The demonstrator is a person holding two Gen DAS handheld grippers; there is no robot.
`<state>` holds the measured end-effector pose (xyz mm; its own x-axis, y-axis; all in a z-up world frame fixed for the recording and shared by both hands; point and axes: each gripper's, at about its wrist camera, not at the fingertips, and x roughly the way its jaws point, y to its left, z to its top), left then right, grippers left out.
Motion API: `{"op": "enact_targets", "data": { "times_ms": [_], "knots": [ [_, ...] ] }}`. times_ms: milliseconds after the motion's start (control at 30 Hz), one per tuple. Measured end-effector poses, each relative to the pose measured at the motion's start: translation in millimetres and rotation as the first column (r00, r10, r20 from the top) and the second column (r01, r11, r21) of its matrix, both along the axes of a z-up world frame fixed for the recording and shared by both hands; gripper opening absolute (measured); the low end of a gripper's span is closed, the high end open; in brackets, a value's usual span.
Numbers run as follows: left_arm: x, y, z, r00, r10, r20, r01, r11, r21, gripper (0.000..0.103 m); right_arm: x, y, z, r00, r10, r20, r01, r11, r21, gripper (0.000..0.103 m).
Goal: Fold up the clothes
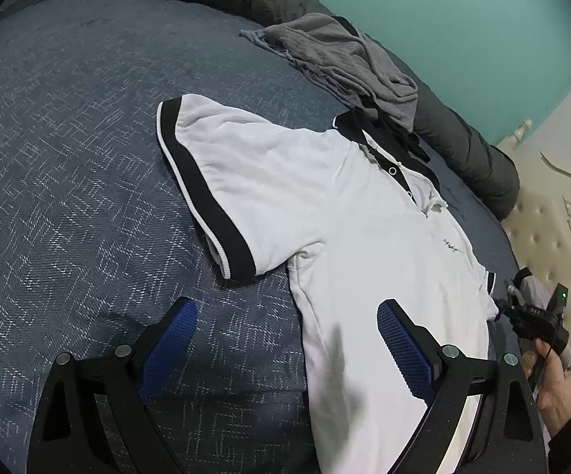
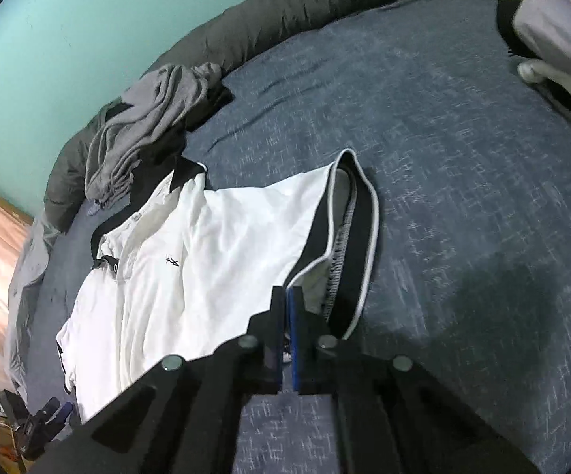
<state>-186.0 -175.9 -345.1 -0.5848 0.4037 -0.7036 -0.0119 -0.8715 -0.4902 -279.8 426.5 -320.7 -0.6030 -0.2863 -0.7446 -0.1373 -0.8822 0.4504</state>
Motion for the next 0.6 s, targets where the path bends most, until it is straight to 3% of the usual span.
{"op": "enact_targets", "data": {
  "times_ms": [100, 300, 433, 467, 567, 600],
  "knots": [
    [-0.6, 1.3, 0.5, 1.000, -0.004, -0.002, 0.004, 1.000, 0.004, 0.095, 18.0, 14.3, 0.7, 0.998, -0.056, -0.016, 0.055, 0.998, -0.019, 0.001],
    [-0.2, 3.0, 0.4, 1.000, -0.009, -0.003, 0.009, 1.000, 0.004, 0.095, 17.9, 17.8, -28.4, 0.995, -0.053, 0.088, 0.052, 0.998, 0.019, 0.001],
    [-1.3, 4.4, -0.4, 1.000, -0.007, 0.000, 0.007, 1.000, 0.003, 0.095, 17.3, 28.4, -24.9, 0.995, -0.097, 0.028, 0.098, 0.995, -0.024, 0.005],
    [-1.7, 5.0, -0.5, 1.000, -0.008, 0.000, 0.008, 1.000, 0.001, 0.095, 16.5, 31.1, -23.0, 0.994, -0.107, 0.014, 0.107, 0.994, -0.022, 0.010],
    [-2.4, 3.7, -2.0, 1.000, -0.014, 0.000, 0.014, 1.000, 0.000, 0.095, 8.3, 39.3, -20.3, 0.990, -0.143, 0.001, 0.143, 0.990, -0.009, 0.050],
    [-2.6, 3.6, -2.4, 1.000, -0.016, 0.000, 0.016, 1.000, -0.001, 0.095, 4.3, 41.5, -20.4, 0.988, -0.152, 0.000, 0.152, 0.988, -0.016, 0.051]
  ]
}}
